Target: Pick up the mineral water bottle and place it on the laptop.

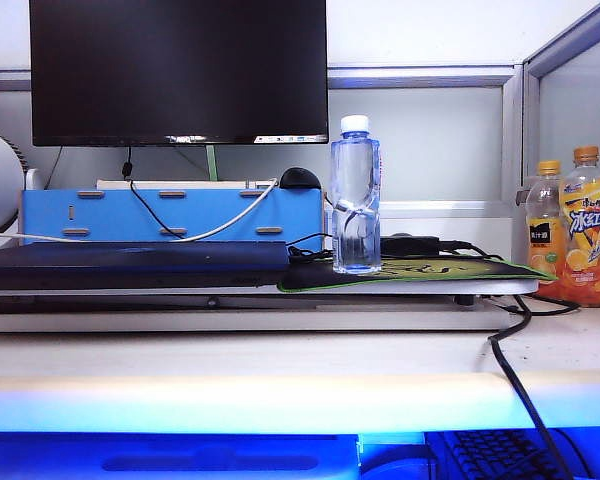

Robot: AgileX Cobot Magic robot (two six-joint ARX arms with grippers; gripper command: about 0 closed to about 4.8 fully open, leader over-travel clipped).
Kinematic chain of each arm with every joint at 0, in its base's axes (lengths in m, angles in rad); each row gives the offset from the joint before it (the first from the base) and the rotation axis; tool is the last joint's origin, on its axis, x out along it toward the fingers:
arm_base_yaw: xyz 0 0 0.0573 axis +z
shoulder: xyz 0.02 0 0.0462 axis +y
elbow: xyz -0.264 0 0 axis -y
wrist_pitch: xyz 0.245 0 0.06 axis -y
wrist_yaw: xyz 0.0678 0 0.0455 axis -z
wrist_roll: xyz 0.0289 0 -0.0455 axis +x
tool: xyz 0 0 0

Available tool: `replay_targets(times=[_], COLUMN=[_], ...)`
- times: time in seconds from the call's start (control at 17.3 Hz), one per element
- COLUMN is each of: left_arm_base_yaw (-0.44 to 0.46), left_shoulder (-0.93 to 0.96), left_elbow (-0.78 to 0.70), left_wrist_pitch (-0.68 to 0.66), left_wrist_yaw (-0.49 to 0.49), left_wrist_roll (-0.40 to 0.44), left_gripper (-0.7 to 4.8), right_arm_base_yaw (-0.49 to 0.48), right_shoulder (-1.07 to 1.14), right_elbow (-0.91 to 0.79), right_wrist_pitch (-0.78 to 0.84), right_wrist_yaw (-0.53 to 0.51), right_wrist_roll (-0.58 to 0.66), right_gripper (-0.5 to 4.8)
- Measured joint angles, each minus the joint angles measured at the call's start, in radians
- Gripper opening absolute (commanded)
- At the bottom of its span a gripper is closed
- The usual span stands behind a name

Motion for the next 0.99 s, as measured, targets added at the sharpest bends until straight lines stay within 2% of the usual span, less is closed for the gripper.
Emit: replay_targets(times=[0.52, 0.58, 0.75, 0.81, 0.99], left_arm_base_yaw=[0.000, 0.000, 0.000, 0.000, 0.000], left_shoulder=[0.000, 0.000, 0.000, 0.000, 0.000], left_elbow=[0.000, 0.000, 0.000, 0.000, 0.000], left_wrist_pitch=[0.000, 0.000, 0.000, 0.000, 0.000], left_wrist_yaw=[0.000, 0.000, 0.000, 0.000, 0.000], left_wrist_roll=[0.000, 0.000, 0.000, 0.000, 0.000], left_gripper=[-0.02, -0.02, -0.02, -0.02, -0.02], right_arm_base_yaw=[0.000, 0.000, 0.000, 0.000, 0.000], right_shoulder=[0.000, 0.000, 0.002, 0.014, 0.127], right_elbow=[0.000, 0.000, 0.006, 0.031, 0.116], right_wrist_pitch=[0.011, 0.039, 0.286, 0.311, 0.323], right_wrist_yaw=[-0.002, -0.006, -0.069, -0.099, -0.230], right_wrist_roll=[0.007, 0.037, 0.309, 0.376, 0.440], right_gripper=[0.22, 0.22, 0.22, 0.22, 0.22])
